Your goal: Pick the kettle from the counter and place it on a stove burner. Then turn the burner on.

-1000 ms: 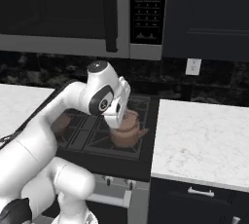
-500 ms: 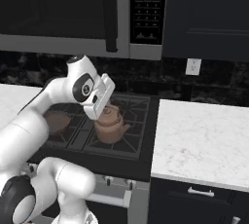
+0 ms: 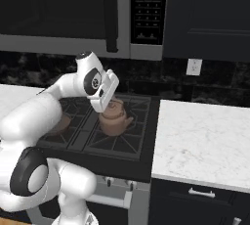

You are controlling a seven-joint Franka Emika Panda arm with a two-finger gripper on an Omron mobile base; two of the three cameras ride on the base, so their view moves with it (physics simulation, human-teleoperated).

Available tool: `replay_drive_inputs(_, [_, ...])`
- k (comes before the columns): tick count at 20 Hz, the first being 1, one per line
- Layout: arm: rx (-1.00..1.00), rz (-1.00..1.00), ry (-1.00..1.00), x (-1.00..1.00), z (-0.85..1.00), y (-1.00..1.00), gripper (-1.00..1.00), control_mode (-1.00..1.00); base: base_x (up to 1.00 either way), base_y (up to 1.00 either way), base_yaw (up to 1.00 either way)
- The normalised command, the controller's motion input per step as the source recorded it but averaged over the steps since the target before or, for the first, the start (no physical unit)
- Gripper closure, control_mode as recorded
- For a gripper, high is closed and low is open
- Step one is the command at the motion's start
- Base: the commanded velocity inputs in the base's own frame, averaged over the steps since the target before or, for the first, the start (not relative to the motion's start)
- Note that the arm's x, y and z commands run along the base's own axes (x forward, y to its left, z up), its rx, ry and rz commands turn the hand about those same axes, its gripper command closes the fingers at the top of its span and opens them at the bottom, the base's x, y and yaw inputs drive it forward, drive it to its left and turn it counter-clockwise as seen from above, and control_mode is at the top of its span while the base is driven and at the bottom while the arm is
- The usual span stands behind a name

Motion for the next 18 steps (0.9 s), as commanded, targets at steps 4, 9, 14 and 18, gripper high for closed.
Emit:
replay_drive_inputs(4, [0.0, 0.0, 0.01, 0.25, -0.01, 0.0, 1.0, -1.0, 0.0, 0.0, 0.0])
replay_drive_inputs(9, [0.0, 0.0, 0.0, 0.05, -0.19, -0.01, 1.0, -1.0, 0.0, 0.0, 0.0])
replay_drive_inputs(14, [0.0, 0.0, 0.0, 0.0, -0.42, 0.0, 1.0, -1.0, 0.0, 0.0, 0.0])
replay_drive_inputs(18, [0.0, 0.0, 0.0, 0.0, -0.28, 0.0, 1.0, -1.0, 0.0, 0.0, 0.0])
